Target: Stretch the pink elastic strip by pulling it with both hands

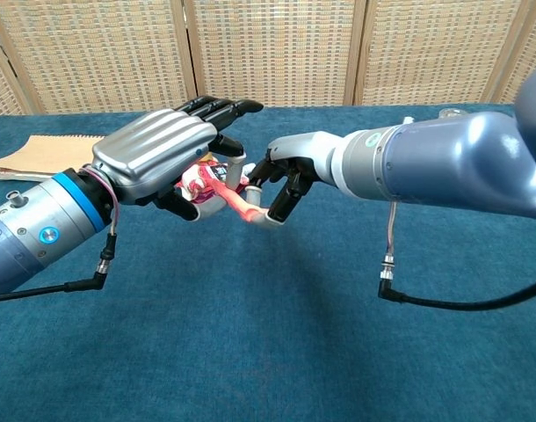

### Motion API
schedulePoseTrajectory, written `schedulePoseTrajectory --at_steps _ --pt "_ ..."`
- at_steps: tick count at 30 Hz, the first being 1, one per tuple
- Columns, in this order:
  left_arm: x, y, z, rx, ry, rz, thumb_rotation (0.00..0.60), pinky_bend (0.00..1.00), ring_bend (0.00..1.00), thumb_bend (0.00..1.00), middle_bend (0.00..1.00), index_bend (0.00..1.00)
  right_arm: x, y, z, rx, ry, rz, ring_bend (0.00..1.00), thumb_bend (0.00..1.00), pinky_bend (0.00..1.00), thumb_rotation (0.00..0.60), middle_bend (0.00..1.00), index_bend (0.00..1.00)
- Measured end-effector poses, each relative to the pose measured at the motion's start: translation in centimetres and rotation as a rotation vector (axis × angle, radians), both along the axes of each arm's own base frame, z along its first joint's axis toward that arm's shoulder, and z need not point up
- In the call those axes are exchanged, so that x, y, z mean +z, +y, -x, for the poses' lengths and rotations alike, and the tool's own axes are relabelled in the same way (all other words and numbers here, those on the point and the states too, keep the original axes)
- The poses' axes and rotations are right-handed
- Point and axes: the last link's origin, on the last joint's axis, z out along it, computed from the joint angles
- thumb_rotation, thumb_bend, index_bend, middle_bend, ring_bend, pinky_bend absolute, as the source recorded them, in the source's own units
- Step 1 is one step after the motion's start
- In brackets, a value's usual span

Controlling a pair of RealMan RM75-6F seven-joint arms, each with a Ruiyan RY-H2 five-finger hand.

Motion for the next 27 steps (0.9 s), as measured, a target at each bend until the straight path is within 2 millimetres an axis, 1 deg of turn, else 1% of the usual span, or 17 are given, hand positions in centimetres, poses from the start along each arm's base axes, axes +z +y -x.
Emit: schedulePoseTrajectory --at_steps 4,8,15,27 --pt "0.0 0.0 0.0 0.004 -0.002 0.000 0.600 0.00 0.00 0.49 0.00 0.84 0.1 -0.1 0.2 -0.003 -0.001 0.003 0.00 0.58 0.00 0.600 0.10 0.72" --pt "0.0 0.1 0.0 0.014 -0.017 0.009 0.600 0.00 0.00 0.49 0.00 0.85 0.3 -0.1 0.4 -0.007 -0.001 0.006 0.00 0.58 0.00 0.600 0.10 0.72" --pt "0.7 0.3 0.4 0.018 -0.016 -0.005 0.600 0.00 0.00 0.50 0.00 0.86 0.6 -0.5 1.0 -0.023 -0.006 0.023 0.00 0.58 0.00 0.600 0.10 0.73" --pt "3.5 1.5 2.1 0.038 0.005 -0.060 0.600 0.00 0.00 0.50 0.00 0.88 1.8 -1.6 2.4 -0.059 -0.011 0.064 0.00 0.58 0.00 0.600 0.10 0.73"
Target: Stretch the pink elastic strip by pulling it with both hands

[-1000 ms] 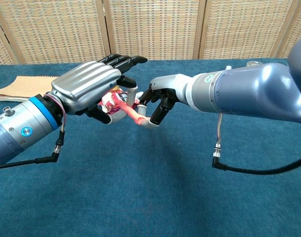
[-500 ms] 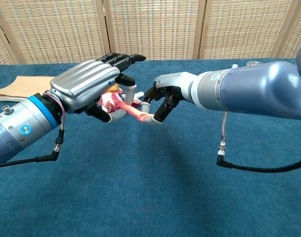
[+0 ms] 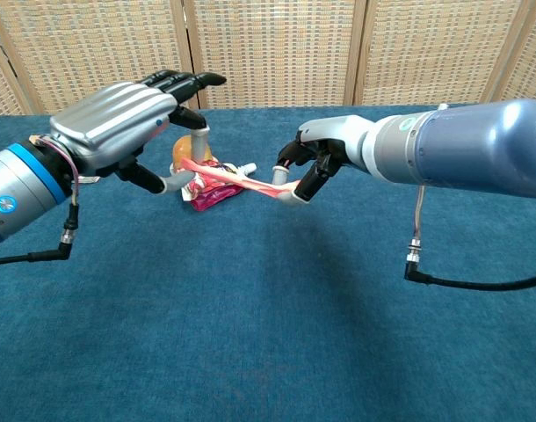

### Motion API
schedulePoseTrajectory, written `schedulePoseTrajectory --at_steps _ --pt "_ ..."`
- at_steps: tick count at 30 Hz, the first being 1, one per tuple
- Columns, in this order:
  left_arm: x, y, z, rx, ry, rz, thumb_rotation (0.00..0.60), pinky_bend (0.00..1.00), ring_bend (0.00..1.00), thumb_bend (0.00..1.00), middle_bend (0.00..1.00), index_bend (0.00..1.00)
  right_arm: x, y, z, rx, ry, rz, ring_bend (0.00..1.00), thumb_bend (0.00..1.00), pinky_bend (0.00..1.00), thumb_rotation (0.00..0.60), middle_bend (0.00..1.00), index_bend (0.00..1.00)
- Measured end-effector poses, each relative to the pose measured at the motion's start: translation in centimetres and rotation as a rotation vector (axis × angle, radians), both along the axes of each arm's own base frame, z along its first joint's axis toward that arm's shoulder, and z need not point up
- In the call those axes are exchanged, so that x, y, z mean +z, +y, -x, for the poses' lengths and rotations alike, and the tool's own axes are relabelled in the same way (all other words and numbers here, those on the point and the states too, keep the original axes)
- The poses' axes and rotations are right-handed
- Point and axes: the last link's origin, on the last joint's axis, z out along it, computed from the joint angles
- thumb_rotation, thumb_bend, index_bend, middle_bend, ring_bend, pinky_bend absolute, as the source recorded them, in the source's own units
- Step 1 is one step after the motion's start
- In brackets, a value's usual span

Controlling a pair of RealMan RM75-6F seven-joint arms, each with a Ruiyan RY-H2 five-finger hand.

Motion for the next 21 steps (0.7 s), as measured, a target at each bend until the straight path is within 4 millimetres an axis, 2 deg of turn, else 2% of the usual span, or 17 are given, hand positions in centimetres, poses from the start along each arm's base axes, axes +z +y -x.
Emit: schedulePoseTrajectory --at_steps 9,21 --pt "2.5 0.8 1.9 0.031 0.011 -0.045 0.600 0.00 0.00 0.50 0.00 0.88 1.2 -1.2 1.8 -0.053 0.002 0.046 0.00 0.58 0.00 0.600 0.10 0.73" --pt "7.4 3.0 5.1 0.117 -0.007 -0.152 0.600 0.00 0.00 0.50 0.00 0.88 3.7 -2.6 4.5 -0.111 0.022 0.112 0.00 0.58 0.00 0.600 0.10 0.74"
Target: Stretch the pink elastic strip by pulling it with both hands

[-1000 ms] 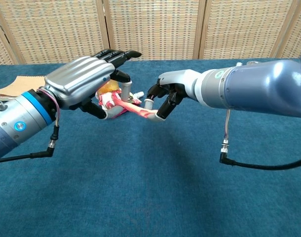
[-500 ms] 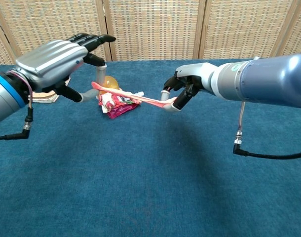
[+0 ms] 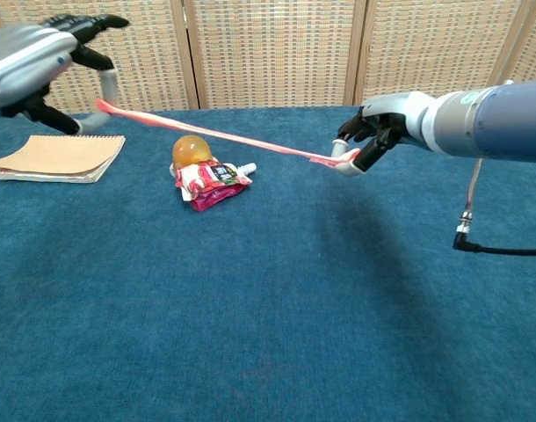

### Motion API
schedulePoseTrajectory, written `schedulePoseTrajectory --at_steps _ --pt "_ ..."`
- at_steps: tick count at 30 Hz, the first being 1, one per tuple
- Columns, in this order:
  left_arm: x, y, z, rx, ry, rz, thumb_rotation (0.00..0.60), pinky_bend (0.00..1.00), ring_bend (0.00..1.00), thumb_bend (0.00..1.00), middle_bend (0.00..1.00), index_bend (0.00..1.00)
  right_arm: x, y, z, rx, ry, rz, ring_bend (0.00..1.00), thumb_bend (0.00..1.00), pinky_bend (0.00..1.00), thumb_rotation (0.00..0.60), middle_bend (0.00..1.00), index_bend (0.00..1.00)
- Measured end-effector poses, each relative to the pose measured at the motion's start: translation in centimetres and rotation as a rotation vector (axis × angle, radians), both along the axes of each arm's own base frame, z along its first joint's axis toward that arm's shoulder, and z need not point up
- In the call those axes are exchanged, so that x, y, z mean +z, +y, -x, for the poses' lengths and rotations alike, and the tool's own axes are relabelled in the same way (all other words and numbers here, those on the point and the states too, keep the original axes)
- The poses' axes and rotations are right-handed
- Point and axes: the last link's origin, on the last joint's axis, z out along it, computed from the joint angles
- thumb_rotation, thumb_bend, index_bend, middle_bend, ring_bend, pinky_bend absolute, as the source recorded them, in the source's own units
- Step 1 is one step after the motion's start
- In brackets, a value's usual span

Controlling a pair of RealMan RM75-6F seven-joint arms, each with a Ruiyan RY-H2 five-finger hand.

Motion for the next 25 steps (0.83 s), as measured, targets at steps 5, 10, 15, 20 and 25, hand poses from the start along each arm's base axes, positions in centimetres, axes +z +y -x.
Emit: schedulePoseTrajectory --at_steps 5,10,15,20,25 --pt "2.3 0.8 1.0 0.033 -0.022 -0.049 0.600 0.00 0.00 0.50 0.00 0.88 1.3 -0.4 1.6 -0.025 0.023 0.027 0.00 0.58 0.00 0.600 0.10 0.74" --pt "4.6 1.4 2.3 0.070 -0.047 -0.094 0.600 0.00 0.00 0.50 0.00 0.88 3.0 -0.5 4.4 -0.061 0.054 0.046 0.00 0.58 0.00 0.600 0.10 0.74" --pt "6.2 1.8 3.6 0.101 -0.051 -0.127 0.600 0.00 0.00 0.50 0.00 0.88 4.5 -0.1 7.5 -0.100 0.074 0.045 0.00 0.58 0.00 0.600 0.10 0.74" --pt "7.9 2.3 5.1 0.139 -0.046 -0.168 0.600 0.00 0.00 0.50 0.00 0.88 6.5 0.5 10.8 -0.145 0.085 0.056 0.00 0.58 0.00 0.600 0.10 0.74" --pt "9.0 2.4 6.2 0.172 -0.061 -0.188 0.600 0.00 0.00 0.50 0.00 0.88 7.8 1.1 13.1 -0.166 0.084 0.058 0.00 0.58 0.00 0.600 0.10 0.74"
